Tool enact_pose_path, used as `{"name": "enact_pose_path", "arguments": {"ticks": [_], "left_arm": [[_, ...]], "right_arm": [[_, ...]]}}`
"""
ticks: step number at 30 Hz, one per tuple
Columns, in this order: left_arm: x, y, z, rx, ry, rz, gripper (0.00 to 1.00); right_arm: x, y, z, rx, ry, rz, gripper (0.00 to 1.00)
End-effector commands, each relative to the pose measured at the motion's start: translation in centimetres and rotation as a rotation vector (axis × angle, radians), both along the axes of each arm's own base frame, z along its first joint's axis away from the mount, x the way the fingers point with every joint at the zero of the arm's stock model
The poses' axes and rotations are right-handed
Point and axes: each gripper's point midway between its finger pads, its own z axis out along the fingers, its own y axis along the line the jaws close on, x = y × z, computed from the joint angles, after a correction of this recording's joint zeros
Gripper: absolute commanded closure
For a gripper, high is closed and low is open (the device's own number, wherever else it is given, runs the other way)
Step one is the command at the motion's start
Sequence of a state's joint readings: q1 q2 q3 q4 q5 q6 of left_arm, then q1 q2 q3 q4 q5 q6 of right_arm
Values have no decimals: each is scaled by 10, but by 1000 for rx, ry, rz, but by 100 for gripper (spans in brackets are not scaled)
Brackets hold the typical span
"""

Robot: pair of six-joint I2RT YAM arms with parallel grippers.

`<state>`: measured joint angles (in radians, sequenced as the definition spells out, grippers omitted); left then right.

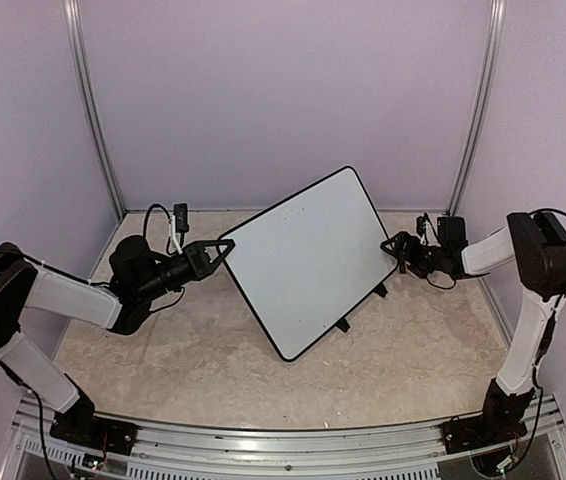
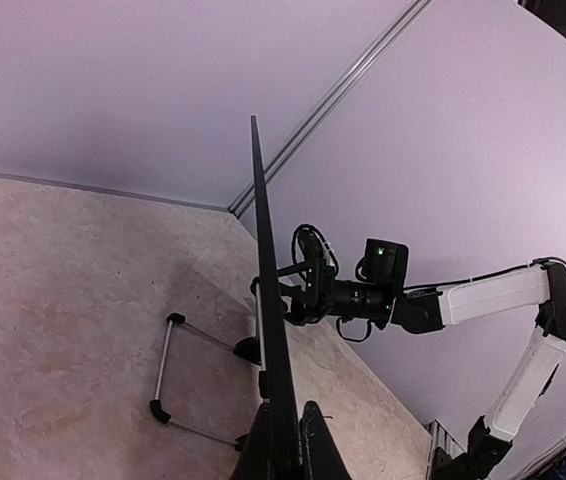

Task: Erase the whiteboard
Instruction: Place the whiteboard eraser on the whiteboard.

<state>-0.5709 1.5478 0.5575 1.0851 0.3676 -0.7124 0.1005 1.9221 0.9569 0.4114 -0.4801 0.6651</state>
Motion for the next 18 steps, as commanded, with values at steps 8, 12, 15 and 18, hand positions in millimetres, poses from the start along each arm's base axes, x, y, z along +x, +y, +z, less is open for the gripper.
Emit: {"name": "enact_pose_path", "arguments": {"ticks": [8,12,15,18], "left_arm": [[-15,-10,29,-37,-134,-75,100],[-16,-12,29,-39,-134,-80,100],[-16,-11,29,-37,-132,-79,100],[-17,-11,31,-39,-138,-77,100]], "right_arm": [[-12,48,12,148,-16,169,0],[-17,64,13,139,-12,205,0],[-20,74,16,145,-12,227,1],[-24,84,17,153,-8,258,0]]}}
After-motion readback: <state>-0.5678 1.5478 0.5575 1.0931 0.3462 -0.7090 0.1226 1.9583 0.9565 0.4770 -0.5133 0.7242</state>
